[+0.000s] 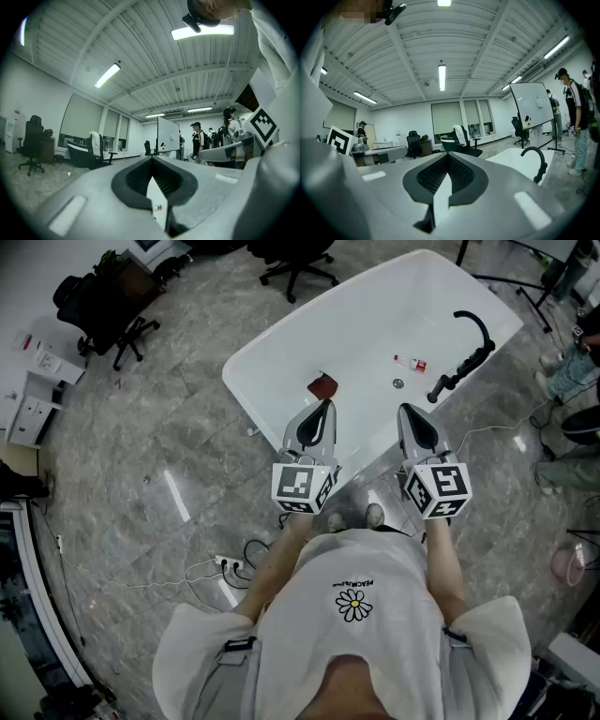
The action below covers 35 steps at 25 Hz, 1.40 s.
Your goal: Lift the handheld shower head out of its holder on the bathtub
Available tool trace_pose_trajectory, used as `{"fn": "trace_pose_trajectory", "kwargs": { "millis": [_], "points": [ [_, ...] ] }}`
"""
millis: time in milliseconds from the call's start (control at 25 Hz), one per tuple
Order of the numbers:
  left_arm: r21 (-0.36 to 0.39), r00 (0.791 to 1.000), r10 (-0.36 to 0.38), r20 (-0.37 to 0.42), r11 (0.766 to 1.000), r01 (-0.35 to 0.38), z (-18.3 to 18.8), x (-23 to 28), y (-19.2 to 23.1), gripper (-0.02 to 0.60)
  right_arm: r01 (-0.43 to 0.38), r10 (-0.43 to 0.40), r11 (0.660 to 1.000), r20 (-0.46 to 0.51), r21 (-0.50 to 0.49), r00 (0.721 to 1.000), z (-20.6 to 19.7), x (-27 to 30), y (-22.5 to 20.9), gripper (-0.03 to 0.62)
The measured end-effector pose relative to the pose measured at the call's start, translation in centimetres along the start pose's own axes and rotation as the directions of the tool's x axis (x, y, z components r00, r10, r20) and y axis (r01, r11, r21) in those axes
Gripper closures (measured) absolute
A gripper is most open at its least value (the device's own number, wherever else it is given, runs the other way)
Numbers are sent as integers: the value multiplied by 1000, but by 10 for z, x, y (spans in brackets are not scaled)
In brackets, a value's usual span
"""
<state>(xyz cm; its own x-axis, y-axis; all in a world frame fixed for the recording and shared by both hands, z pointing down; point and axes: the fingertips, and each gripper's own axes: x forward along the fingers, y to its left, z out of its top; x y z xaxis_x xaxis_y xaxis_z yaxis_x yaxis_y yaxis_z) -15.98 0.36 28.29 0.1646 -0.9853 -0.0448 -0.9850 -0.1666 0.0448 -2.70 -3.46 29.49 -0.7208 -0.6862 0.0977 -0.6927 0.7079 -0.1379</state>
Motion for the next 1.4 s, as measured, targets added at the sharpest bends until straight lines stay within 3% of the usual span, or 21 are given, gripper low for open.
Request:
{"fn": "trace_pose_trajectory", "kwargs": {
  "millis": [280, 640, 760, 800, 880, 920, 1200, 1400],
  "points": [
    [-46, 1000, 15, -14, 999, -15, -9, 0, 12, 581, 21, -21, 1000, -18, 7, 1000, -9, -4, -2, 577],
    [-97, 992, -104, -68, 990, 98, -41, 37, -22, 581, 118, -118, 993, 2, 31, 993, -10, -26, -56, 576],
    [-96, 986, -143, -89, 986, 134, -54, 60, -36, 581, 131, -130, 991, -34, 31, 991, -25, -25, -84, 576],
    [-96, 983, -156, -99, 985, 147, -60, 68, -41, 581, 133, -131, 991, -55, 26, 990, -35, -22, -95, 570],
    [-99, 976, -181, -122, 981, 169, -75, 84, -49, 581, 132, -130, 991, -104, 14, 986, -61, -13, -117, 466],
    [-101, 972, -193, -133, 978, 180, -84, 91, -53, 581, 136, -134, 991, -130, 7, 982, -76, -8, -129, 446],
    [-100, 957, -219, -192, 974, 203, -170, 166, -52, 581, 234, -243, 970, -239, -67, 940, -187, 58, -244, 393],
    [-140, 945, -220, -241, 972, 190, -244, 189, -49, 581, 237, -263, 964, -324, -118, 909, -271, 88, -289, 378]
  ]
}}
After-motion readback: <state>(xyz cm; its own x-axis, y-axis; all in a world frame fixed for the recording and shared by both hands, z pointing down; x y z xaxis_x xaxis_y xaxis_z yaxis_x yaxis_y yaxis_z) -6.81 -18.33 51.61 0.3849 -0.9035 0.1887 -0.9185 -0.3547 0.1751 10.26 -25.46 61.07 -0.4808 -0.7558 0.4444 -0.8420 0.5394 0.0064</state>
